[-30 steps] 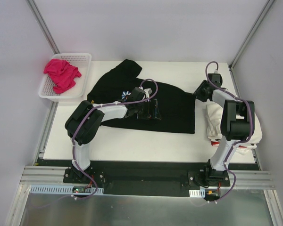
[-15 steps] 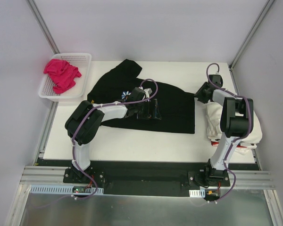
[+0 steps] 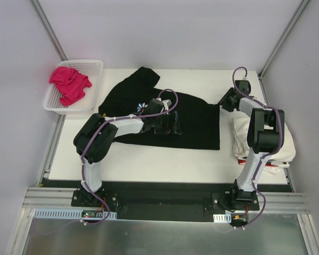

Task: Fold and stack the t-shirts
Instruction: Grap the side of the flattened tshirt furthest away from the robot with both arms

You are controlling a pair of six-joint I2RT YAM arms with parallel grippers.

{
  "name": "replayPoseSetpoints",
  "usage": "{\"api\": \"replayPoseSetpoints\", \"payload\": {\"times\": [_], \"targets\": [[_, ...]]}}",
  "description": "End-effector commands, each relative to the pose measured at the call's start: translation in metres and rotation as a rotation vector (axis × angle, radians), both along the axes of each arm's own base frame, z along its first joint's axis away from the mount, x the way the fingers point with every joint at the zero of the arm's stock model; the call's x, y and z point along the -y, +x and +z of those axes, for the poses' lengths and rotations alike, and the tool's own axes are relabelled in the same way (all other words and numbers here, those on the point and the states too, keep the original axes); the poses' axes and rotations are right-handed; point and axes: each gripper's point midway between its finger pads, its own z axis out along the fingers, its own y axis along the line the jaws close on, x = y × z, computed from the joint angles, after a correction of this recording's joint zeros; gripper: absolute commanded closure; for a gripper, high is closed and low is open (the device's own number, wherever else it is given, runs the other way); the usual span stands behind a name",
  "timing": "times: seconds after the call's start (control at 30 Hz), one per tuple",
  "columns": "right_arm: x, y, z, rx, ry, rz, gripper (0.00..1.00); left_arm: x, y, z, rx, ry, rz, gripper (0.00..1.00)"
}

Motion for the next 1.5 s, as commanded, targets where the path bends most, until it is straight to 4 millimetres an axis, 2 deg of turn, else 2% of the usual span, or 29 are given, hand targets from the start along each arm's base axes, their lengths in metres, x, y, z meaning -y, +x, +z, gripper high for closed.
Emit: {"api": "replayPoseSetpoints", "payload": {"times": [0.0, 0.2, 0.4, 0.47, 0.5, 0.53, 0.57, 0.67, 0.8, 0.87, 0.9, 0.93, 0.97, 1.0, 1.07, 1.1, 1.13, 1.2, 1.23, 1.3, 1.33, 1.4, 1.47], "targets": [[-0.009, 0.017, 0.011, 0.042, 0.028, 0.009, 0.62, -0.01, -0.015, -0.035, -0.076, 0.089, -0.013, 0.16], [-0.012, 0.025, 0.014, 0.066, 0.042, 0.007, 0.62, -0.009, -0.016, -0.038, -0.086, 0.087, -0.02, 0.16], [-0.024, 0.03, 0.005, 0.057, 0.08, 0.013, 0.64, -0.009, -0.016, -0.038, -0.086, 0.089, -0.019, 0.16], [-0.028, 0.031, 0.005, 0.059, 0.087, 0.021, 0.71, -0.009, -0.016, -0.039, -0.09, 0.087, -0.019, 0.16], [-0.028, 0.031, 0.006, 0.06, 0.091, 0.019, 0.82, -0.009, -0.017, -0.04, -0.091, 0.091, -0.023, 0.16], [-0.029, 0.029, 0.005, 0.057, 0.093, 0.019, 0.87, -0.01, -0.017, -0.04, -0.095, 0.092, -0.022, 0.16], [-0.038, 0.027, 0.004, 0.053, 0.094, 0.039, 0.97, -0.009, -0.016, -0.038, -0.09, 0.089, -0.023, 0.16], [-0.042, 0.027, 0.013, 0.083, 0.097, 0.046, 0.99, -0.009, -0.017, -0.039, -0.09, 0.092, -0.027, 0.16], [-0.049, 0.029, 0.037, 0.133, 0.117, 0.073, 0.99, -0.009, -0.017, -0.039, -0.095, 0.089, -0.028, 0.16], [-0.059, 0.026, 0.057, 0.168, 0.131, 0.106, 0.99, -0.008, -0.017, -0.039, -0.096, 0.088, -0.031, 0.16], [-0.069, 0.021, 0.062, 0.173, 0.131, 0.135, 0.99, -0.008, -0.015, -0.038, -0.093, 0.087, -0.028, 0.16], [-0.075, 0.017, 0.078, 0.199, 0.13, 0.156, 0.99, -0.007, -0.017, -0.039, -0.097, 0.088, -0.03, 0.16], [-0.08, 0.013, 0.084, 0.207, 0.118, 0.178, 0.99, -0.007, -0.017, -0.038, -0.098, 0.084, -0.031, 0.16], [-0.091, 0.003, 0.081, 0.196, 0.117, 0.202, 0.99, -0.007, -0.017, -0.038, -0.098, 0.084, -0.031, 0.16], [-0.098, -0.008, 0.099, 0.228, 0.111, 0.224, 0.99, -0.007, -0.018, -0.039, -0.101, 0.085, -0.033, 0.16], [-0.109, -0.016, 0.102, 0.234, 0.111, 0.256, 0.99, -0.007, -0.019, -0.04, -0.104, 0.085, -0.033, 0.16], [-0.114, -0.026, 0.097, 0.219, 0.115, 0.274, 0.99, -0.006, -0.019, -0.039, -0.104, 0.084, -0.033, 0.16], [-0.128, -0.037, 0.104, 0.229, 0.124, 0.315, 0.99, -0.006, -0.018, -0.038, -0.102, 0.081, -0.033, 0.16], [-0.131, -0.046, 0.097, 0.208, 0.136, 0.326, 0.99, -0.006, -0.019, -0.038, -0.101, 0.082, -0.035, 0.16], [-0.137, -0.057, 0.095, 0.192, 0.162, 0.332, 0.99, -0.006, -0.018, -0.037, -0.097, 0.082, -0.033, 0.16], [-0.139, -0.066, 0.086, 0.171, 0.172, 0.335, 0.99, -0.005, -0.02, -0.037, -0.099, 0.082, -0.038, 0.16], [-0.146, -0.074, 0.085, 0.169, 0.186, 0.355, 0.97, -0.005, -0.02, -0.036, -0.097, 0.08, -0.038, 0.16], [-0.149, -0.085, 0.074, 0.136, 0.195, 0.368, 0.94, -0.006, -0.02, -0.037, -0.1, 0.082, -0.036, 0.16]]}}
